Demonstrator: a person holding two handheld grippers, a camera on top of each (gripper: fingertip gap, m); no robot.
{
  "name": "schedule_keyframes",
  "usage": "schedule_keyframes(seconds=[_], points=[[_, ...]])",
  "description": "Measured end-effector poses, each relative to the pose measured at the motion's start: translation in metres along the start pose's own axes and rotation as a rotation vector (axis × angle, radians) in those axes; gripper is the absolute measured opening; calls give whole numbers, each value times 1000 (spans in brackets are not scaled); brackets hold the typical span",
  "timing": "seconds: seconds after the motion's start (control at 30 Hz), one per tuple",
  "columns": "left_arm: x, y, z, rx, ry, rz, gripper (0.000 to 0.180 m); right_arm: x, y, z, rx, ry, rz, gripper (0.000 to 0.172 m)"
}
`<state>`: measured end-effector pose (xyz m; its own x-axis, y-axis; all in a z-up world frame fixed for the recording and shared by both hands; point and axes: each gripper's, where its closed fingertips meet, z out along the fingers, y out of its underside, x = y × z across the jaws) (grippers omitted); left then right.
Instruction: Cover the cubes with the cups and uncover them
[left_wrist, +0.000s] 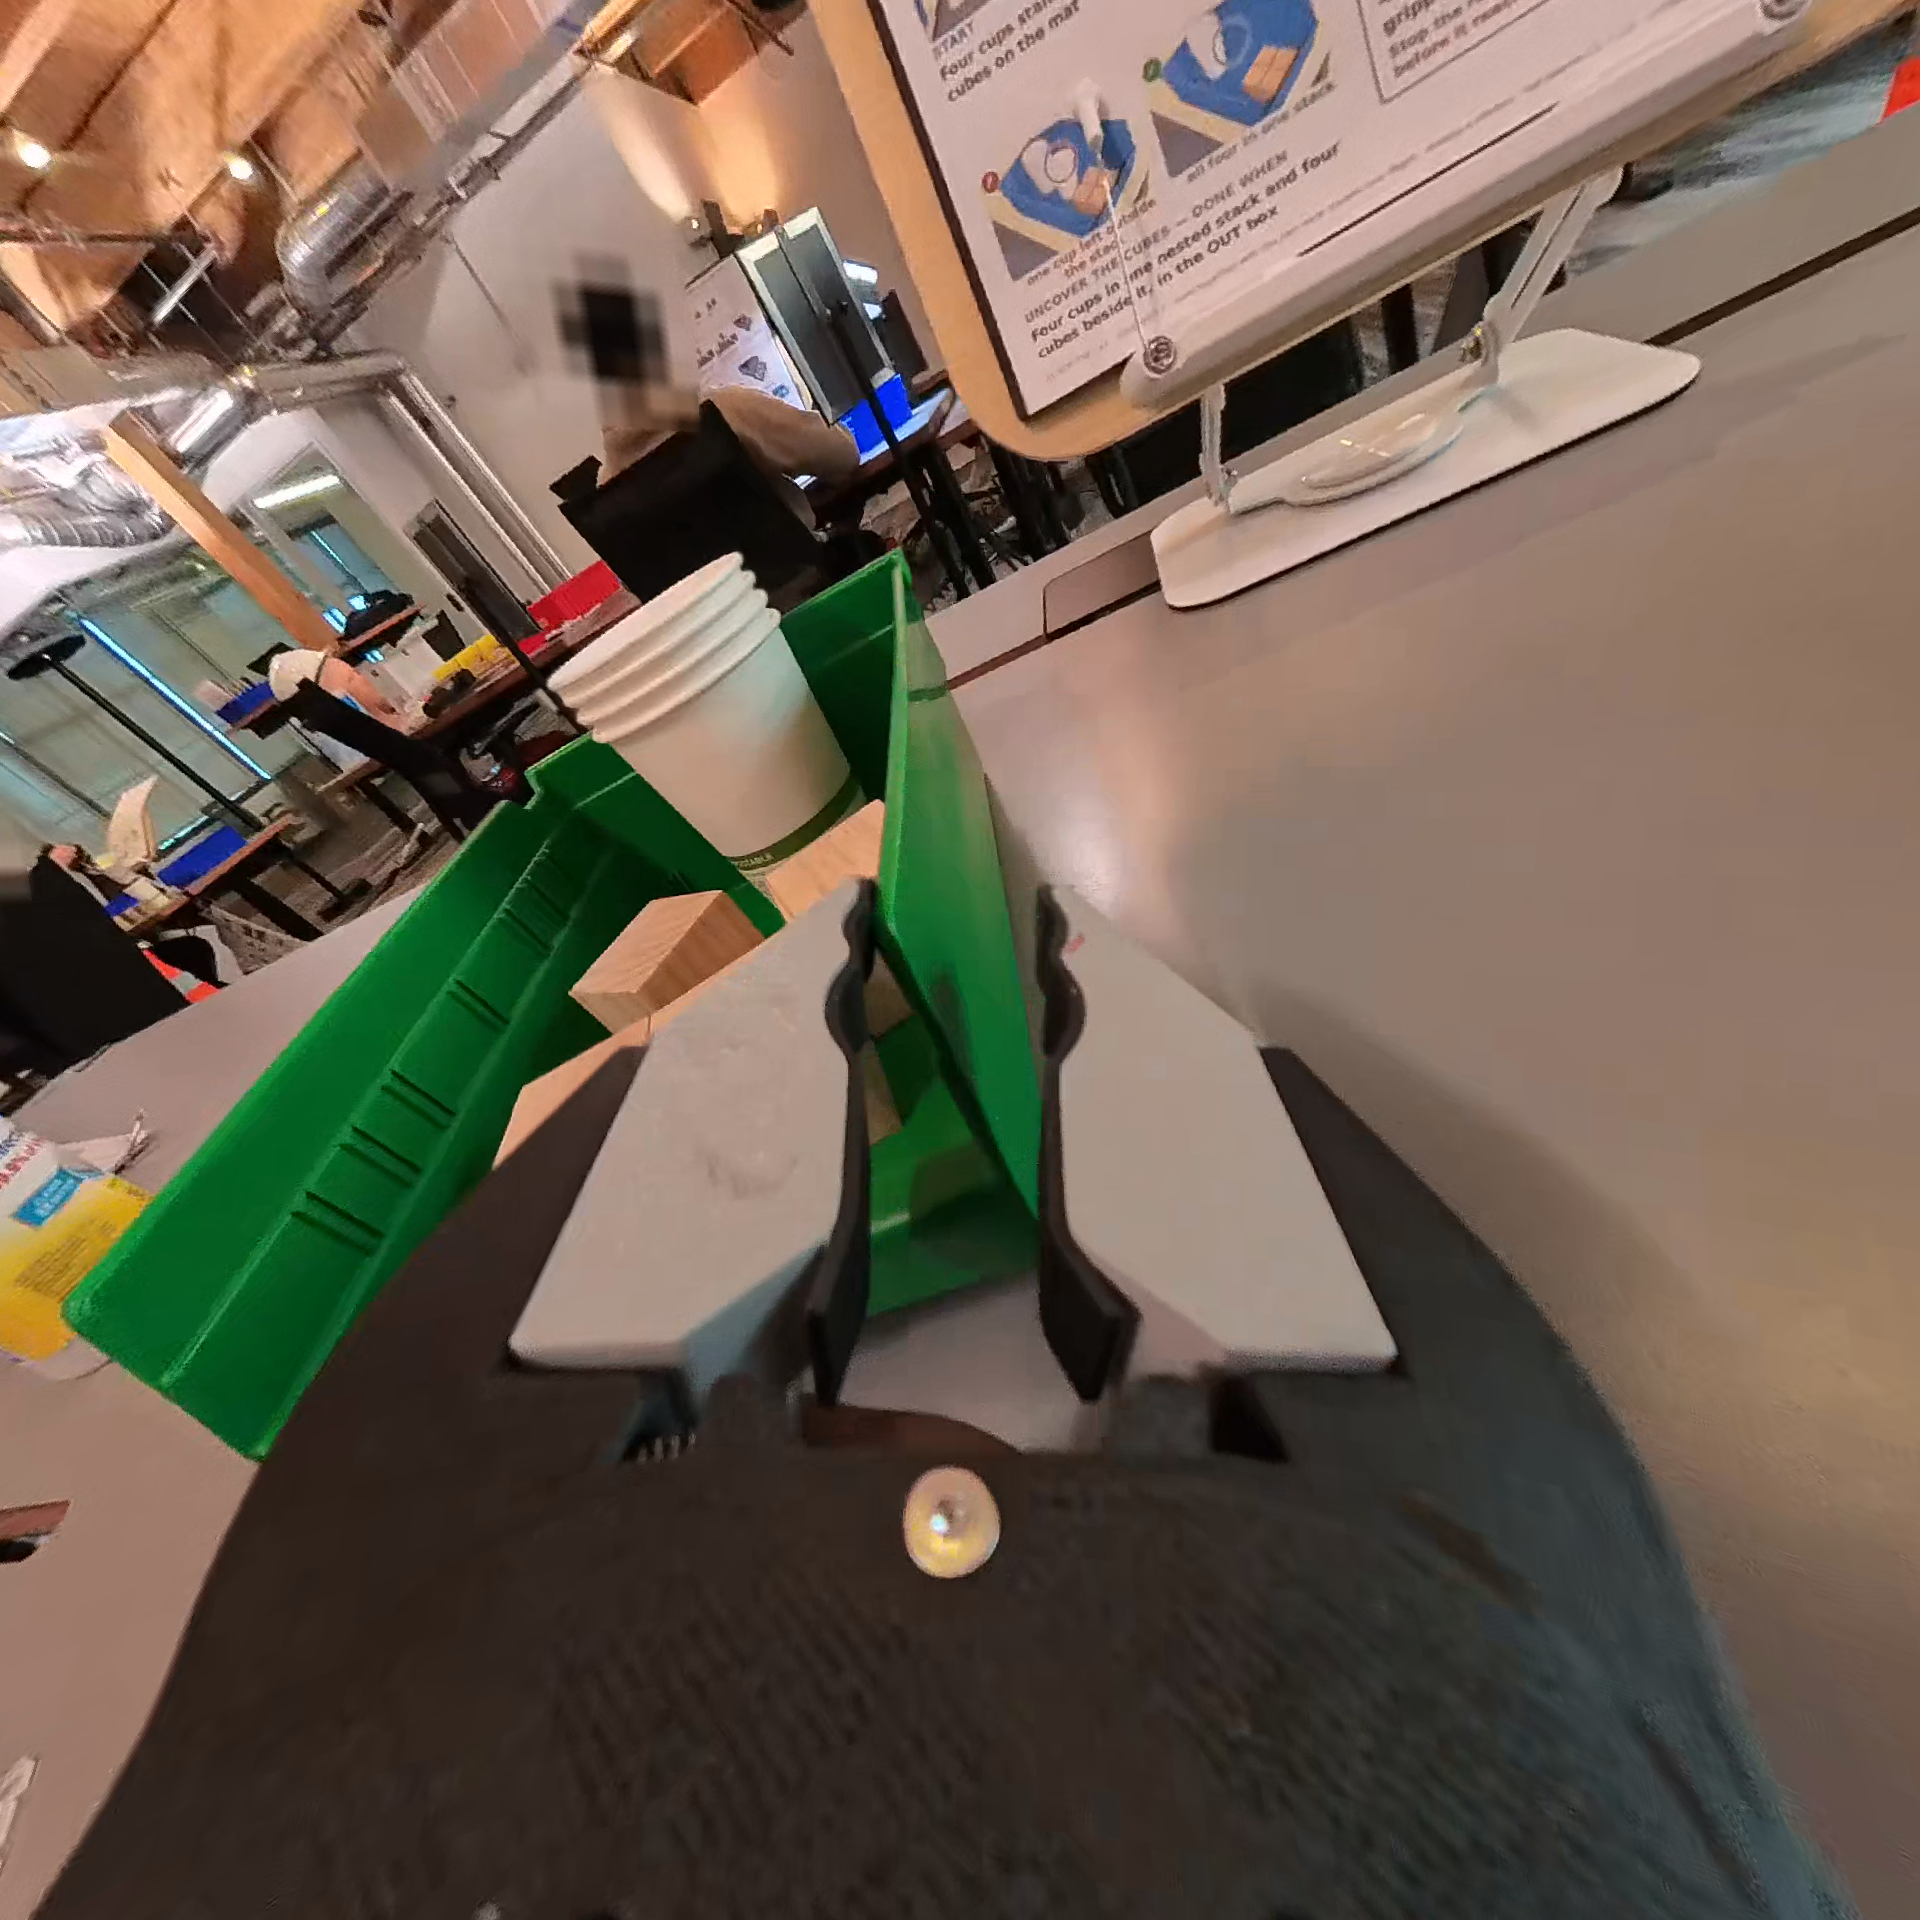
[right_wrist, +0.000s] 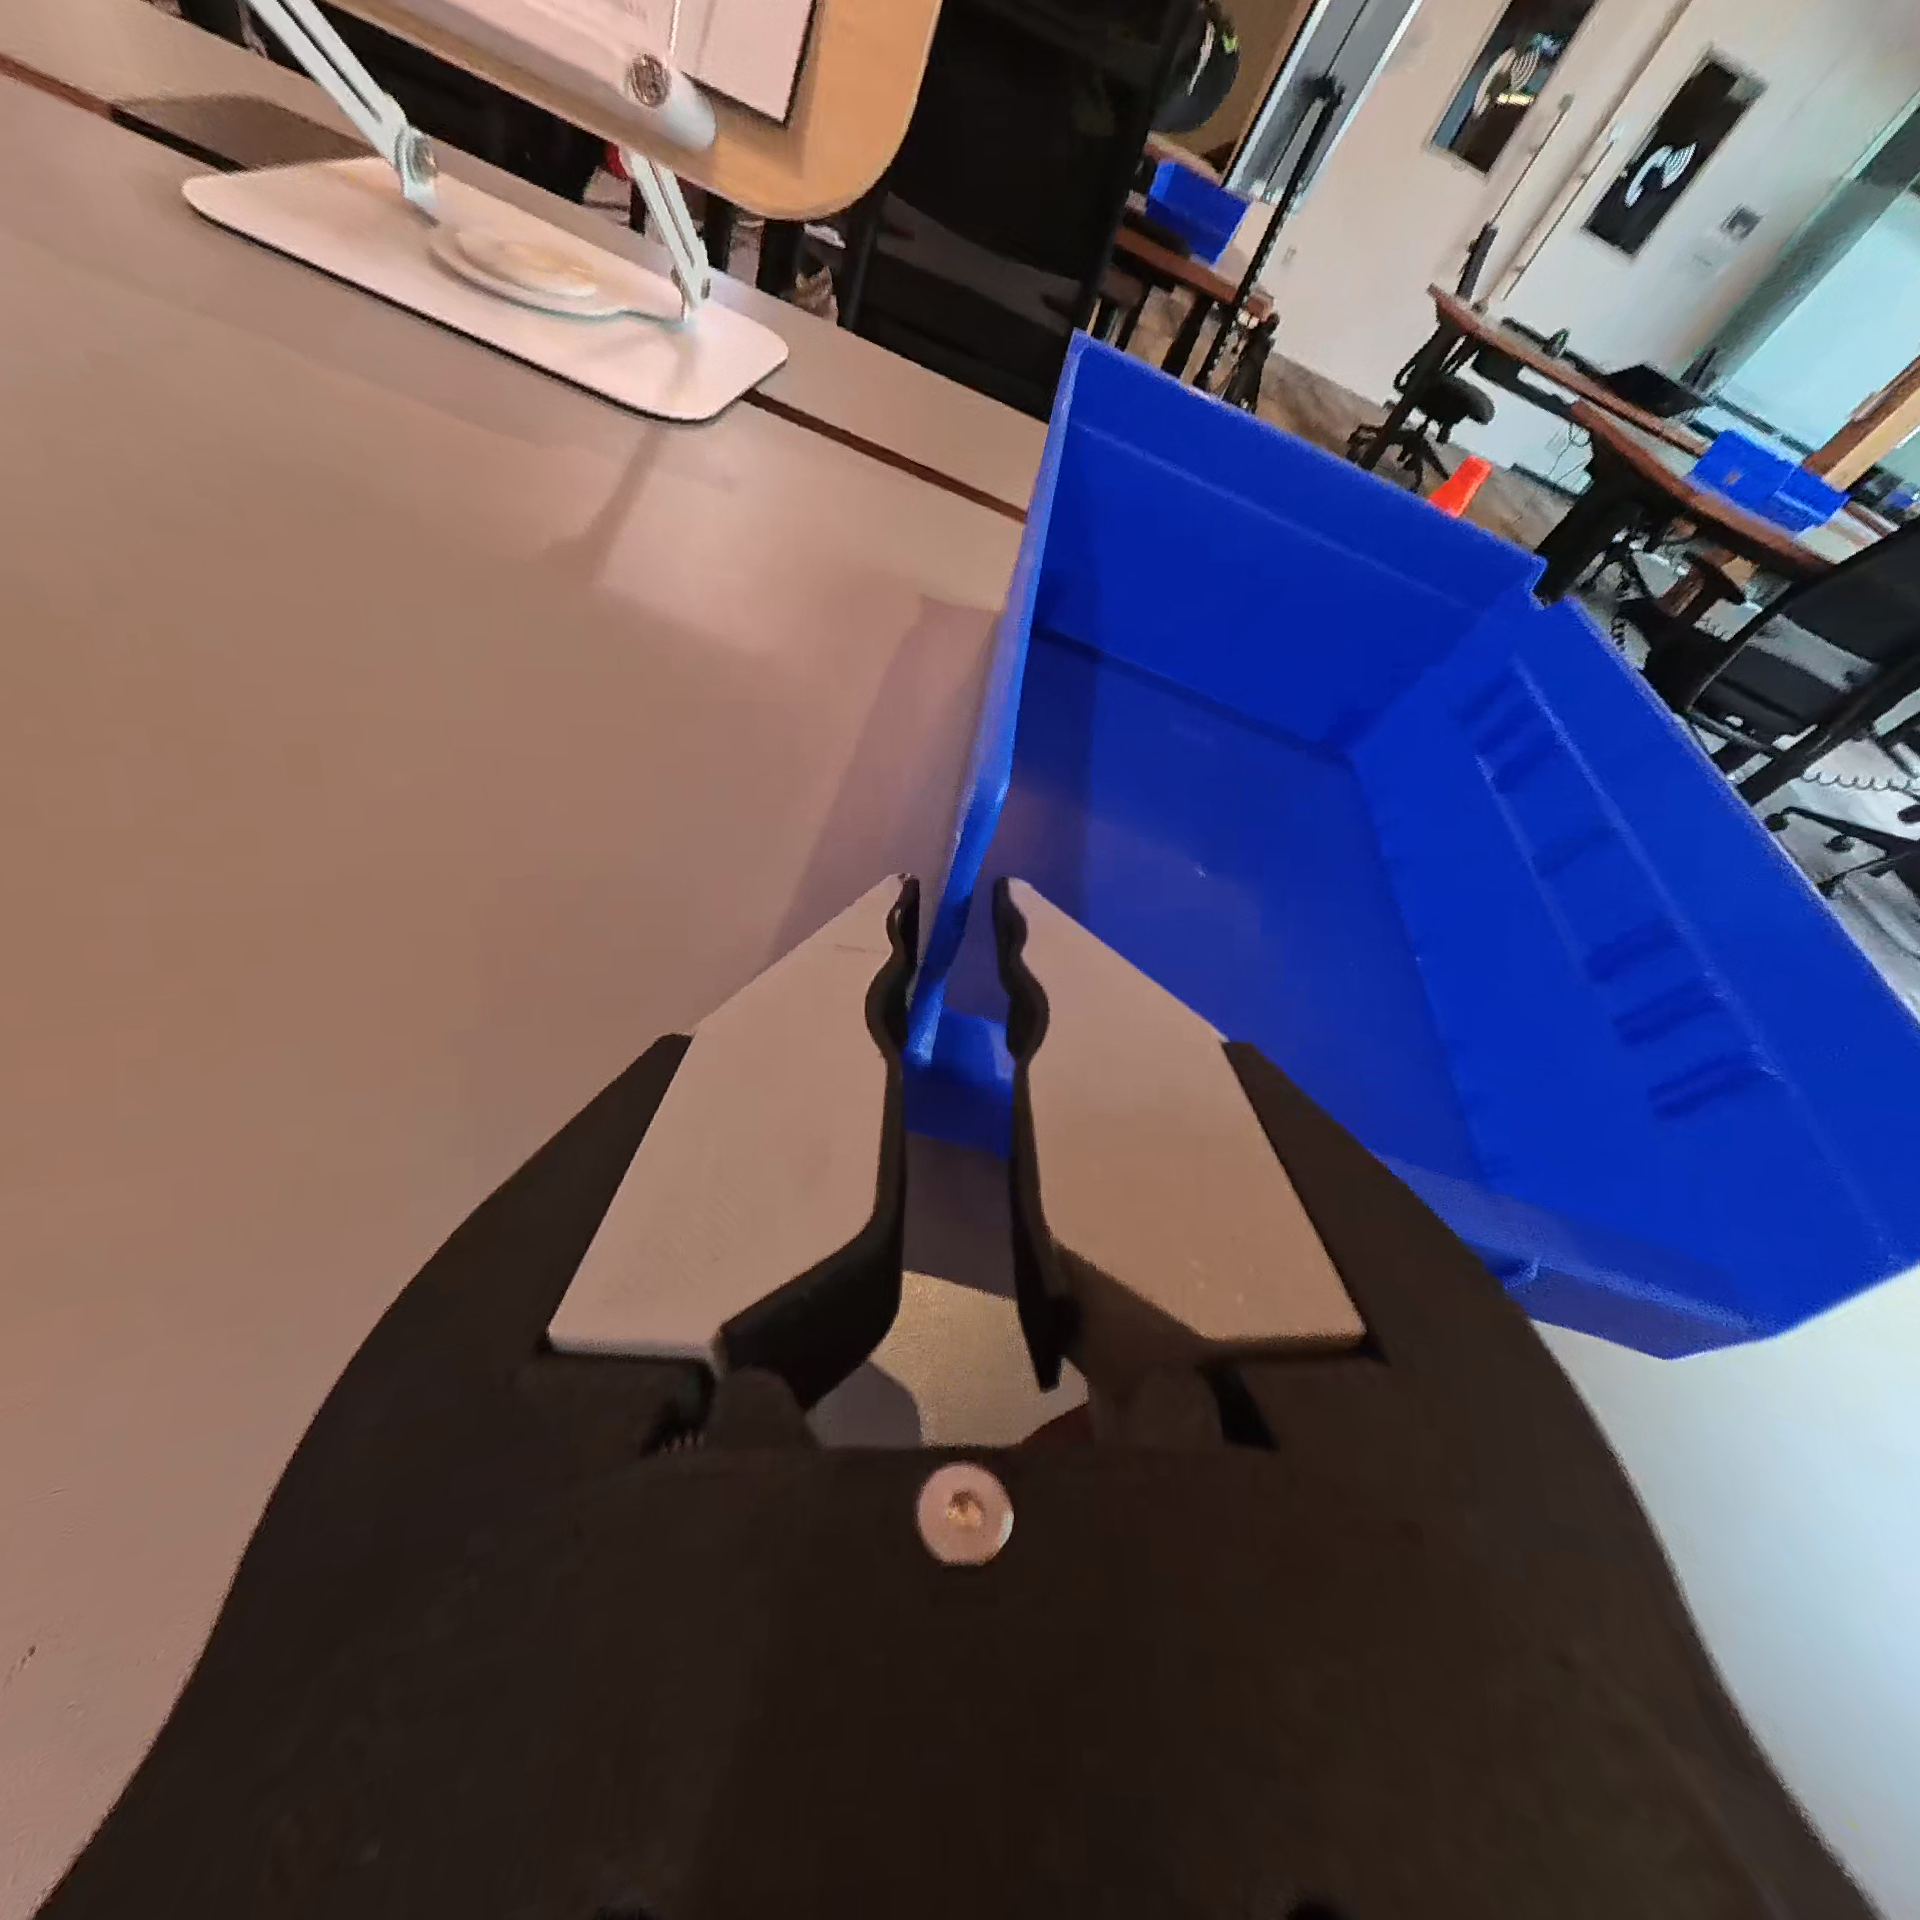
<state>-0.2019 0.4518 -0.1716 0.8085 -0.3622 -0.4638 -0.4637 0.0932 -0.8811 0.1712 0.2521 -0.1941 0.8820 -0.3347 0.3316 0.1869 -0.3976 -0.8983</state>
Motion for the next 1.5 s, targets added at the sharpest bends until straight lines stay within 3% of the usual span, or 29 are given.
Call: schedule_keyframes(seconds=[0.03,0.1,0.17,0.27,0.4,0.47,0.53,0.63,0.67,0.7,0.8,0.87,0.93,1.0,1.07,1.2,1.3,1.4,1.5], points=[[-1,0,1,-3,-4,2,27,0,0,0,-1,2,-2,9],[-10,2,4,-4,-24,-50,5,-1,4,3,-32,-4,-9,6],[-12,4,7,-8,27,-129,3,0,9,7,-66,15,-20,5],[-19,7,11,-16,5,-130,6,3,9,6,-67,47,-38,4],[-29,9,16,-9,3,-196,27,7,7,5,-52,58,-8,13],[-29,4,12,27,2,-209,49,3,-7,-3,38,26,23,20],[-20,-10,1,113,54,-256,57,0,-31,-21,179,-3,41,20],[9,-34,-16,221,228,-340,44,-31,-72,-57,440,-157,51,22],[26,-39,-19,226,313,-349,42,-50,-78,-66,481,-242,29,5],[42,-42,-20,210,378,-325,43,-68,-80,-69,491,-305,2,0],[77,-50,-14,176,412,-188,47,-108,-73,-50,378,-386,-74,7],[96,-58,-5,188,409,-108,41,-122,-73,-33,309,-376,-94,31],[109,-64,11,197,393,-40,28,-134,-81,-20,271,-400,-116,28],[115,-68,34,187,381,-10,26,-140,-95,-2,248,-419,-102,40],[123,-72,55,177,430,-26,28,-144,-106,23,199,-455,-73,64],[125,-71,85,165,499,-32,45,-155,-104,73,142,-552,-60,75],[124,-68,76,104,605,-184,56,-162,-88,90,89,-643,-13,88],[120,-72,67,147,628,-269,46,-167,-80,87,87,-705,9,83],[121,-72,66,159,612,-208,48,-167,-84,81,125,-680,-25,82]])
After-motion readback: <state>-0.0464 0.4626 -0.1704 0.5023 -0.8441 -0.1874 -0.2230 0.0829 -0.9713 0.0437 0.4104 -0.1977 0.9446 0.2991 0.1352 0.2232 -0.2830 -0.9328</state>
